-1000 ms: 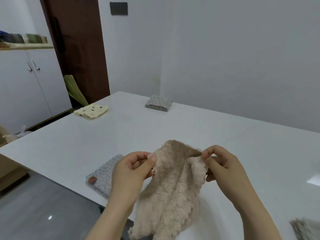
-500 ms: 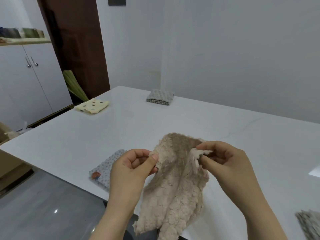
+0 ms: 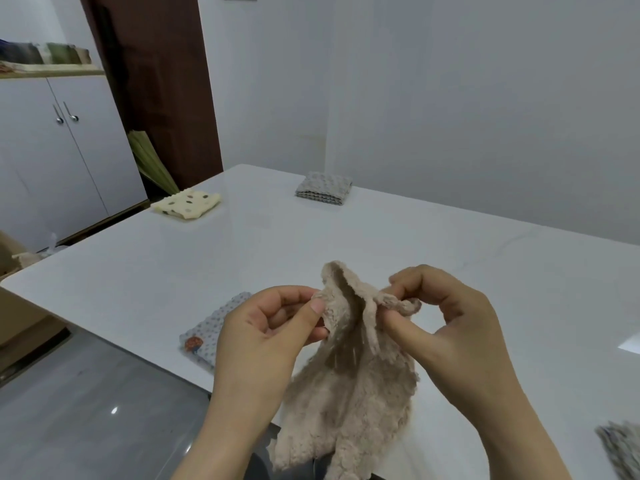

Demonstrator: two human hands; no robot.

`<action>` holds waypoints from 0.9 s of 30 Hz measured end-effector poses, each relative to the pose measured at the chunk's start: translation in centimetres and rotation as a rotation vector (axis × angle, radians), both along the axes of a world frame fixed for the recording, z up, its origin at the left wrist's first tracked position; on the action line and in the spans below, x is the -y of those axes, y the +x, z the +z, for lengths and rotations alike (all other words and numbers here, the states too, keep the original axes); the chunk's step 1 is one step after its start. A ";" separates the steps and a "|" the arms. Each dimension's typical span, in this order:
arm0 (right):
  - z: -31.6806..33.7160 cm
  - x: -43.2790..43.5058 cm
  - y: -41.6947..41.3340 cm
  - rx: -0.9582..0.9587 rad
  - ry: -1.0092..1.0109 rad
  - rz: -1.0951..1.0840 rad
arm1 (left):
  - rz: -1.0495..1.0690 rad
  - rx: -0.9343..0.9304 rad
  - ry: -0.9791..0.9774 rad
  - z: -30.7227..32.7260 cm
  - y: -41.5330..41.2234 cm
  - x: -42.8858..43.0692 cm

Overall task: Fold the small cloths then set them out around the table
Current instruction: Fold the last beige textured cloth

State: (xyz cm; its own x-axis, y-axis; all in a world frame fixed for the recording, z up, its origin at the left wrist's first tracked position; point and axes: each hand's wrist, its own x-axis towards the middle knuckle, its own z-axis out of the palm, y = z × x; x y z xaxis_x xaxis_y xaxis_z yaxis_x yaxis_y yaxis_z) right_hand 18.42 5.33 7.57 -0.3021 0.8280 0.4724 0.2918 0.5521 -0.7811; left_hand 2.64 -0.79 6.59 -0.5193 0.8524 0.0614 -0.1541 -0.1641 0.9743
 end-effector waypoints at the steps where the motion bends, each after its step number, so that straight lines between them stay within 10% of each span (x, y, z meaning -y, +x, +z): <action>1: -0.1 -0.1 -0.1 0.002 -0.020 0.013 | 0.005 -0.003 0.001 0.1 0.0 0.1; 27: 0.2 1.2 -2.2 0.000 -0.143 0.113 | -0.062 -0.173 0.034 0.8 -0.8 1.4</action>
State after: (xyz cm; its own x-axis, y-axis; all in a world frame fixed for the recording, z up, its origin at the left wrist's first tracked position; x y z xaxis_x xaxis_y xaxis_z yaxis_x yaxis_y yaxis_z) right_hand 16.18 4.15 7.76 -0.3972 0.8473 0.3527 0.2336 0.4650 -0.8539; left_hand 1.82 -2.19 7.40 -0.4454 0.8781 0.1749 0.0042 -0.1933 0.9811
